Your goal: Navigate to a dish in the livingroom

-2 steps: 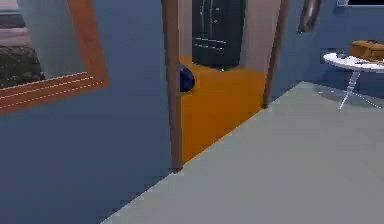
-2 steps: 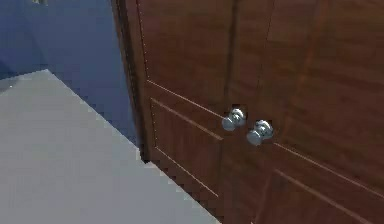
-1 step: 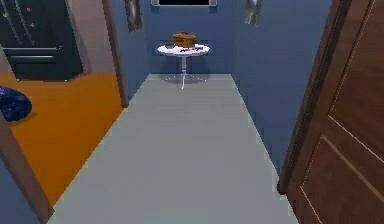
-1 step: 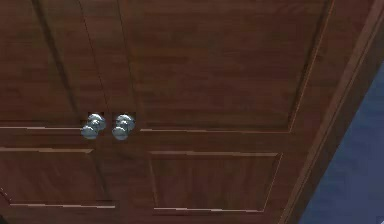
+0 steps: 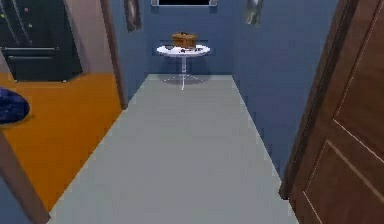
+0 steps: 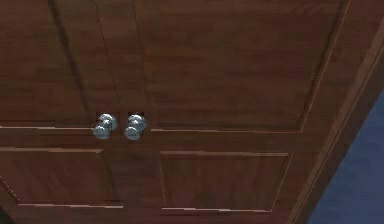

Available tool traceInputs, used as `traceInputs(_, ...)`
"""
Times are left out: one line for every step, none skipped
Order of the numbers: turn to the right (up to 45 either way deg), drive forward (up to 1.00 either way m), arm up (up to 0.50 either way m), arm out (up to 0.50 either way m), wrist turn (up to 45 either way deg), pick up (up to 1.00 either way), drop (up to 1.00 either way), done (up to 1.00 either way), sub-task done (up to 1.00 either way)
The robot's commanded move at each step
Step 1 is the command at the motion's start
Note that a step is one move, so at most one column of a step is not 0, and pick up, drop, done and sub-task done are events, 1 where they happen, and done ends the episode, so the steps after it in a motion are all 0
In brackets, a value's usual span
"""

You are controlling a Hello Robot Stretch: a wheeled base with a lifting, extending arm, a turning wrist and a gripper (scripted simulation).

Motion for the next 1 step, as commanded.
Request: traceInputs(0.0,1.00,0.00,0.00,0.0,0.00,0.00,0.00,0.00)
